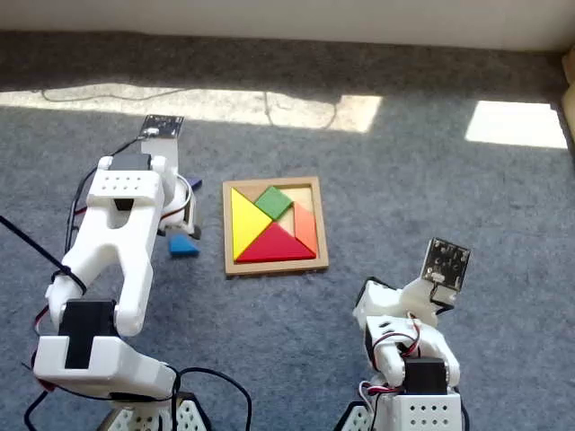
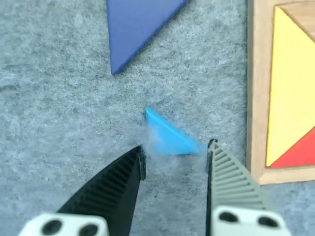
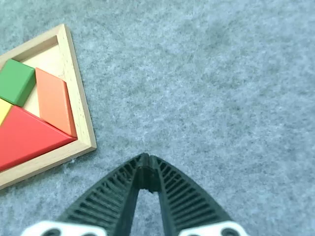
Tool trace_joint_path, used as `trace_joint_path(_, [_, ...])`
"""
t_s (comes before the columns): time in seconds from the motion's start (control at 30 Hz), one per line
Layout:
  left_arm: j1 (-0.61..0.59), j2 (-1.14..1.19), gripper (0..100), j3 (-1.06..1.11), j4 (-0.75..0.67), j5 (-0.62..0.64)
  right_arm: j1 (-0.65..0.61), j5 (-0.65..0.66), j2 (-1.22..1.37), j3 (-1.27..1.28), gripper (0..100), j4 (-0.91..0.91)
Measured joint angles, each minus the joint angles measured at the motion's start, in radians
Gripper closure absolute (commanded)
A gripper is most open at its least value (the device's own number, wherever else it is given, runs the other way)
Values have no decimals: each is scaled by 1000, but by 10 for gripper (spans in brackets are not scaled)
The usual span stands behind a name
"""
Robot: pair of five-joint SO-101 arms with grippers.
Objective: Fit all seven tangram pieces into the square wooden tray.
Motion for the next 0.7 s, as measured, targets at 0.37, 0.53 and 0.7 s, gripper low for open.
trace_joint_path(0.37, [0, 106, 800, 51, -80, 238, 0, 0, 0, 0, 993, 0])
trace_joint_path(0.53, [-2, 178, 800, 32, -92, 265, 0, 0, 0, 0, 993, 0])
trace_joint_path(0.7, [-2, 209, 818, -12, -52, 265, 0, 0, 0, 0, 993, 0])
